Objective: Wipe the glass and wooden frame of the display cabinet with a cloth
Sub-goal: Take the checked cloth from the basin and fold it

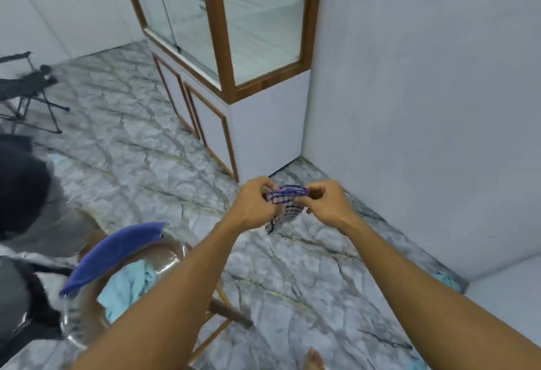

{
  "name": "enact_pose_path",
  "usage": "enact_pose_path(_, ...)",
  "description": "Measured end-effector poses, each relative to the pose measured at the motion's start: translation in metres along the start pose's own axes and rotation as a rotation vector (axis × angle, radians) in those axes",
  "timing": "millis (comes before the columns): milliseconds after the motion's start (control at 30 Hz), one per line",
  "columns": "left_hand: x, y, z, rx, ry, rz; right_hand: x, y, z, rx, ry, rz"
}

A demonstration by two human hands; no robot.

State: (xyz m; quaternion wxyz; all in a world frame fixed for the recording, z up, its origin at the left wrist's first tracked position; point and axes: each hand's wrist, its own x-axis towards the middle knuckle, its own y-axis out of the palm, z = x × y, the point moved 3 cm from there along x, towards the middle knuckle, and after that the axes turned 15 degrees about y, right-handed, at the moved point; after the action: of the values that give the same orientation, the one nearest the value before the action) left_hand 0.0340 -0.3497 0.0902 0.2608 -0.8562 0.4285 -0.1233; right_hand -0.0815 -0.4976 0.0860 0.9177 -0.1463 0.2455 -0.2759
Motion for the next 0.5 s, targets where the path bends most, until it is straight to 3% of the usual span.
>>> enact_pose_path(267,0.155,0.108,-0.171,-0.227,0.366,0.080,0.005,-0.236,-0.003,0.249,-0.048,-0.416)
enact_pose_path(500,0.262,0.205,-0.308,-0.368,0.570,0.318,-0.003,-0.390,-0.019,0.312,-0.098,-0.731)
